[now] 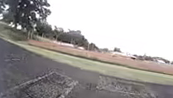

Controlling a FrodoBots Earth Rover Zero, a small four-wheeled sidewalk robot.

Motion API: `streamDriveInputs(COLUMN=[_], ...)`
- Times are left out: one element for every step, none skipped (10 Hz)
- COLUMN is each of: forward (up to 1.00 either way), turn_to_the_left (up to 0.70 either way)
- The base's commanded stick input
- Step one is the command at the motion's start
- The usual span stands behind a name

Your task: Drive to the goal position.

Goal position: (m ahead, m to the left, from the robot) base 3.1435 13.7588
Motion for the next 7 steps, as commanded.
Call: streamDriveInputs(forward=[0.00,0.00,0.00,0.00,0.00,0.00,0.00], turn_to_the_left=[0.85,0.85,0.85,0.85,0.85,0.85,0.85])
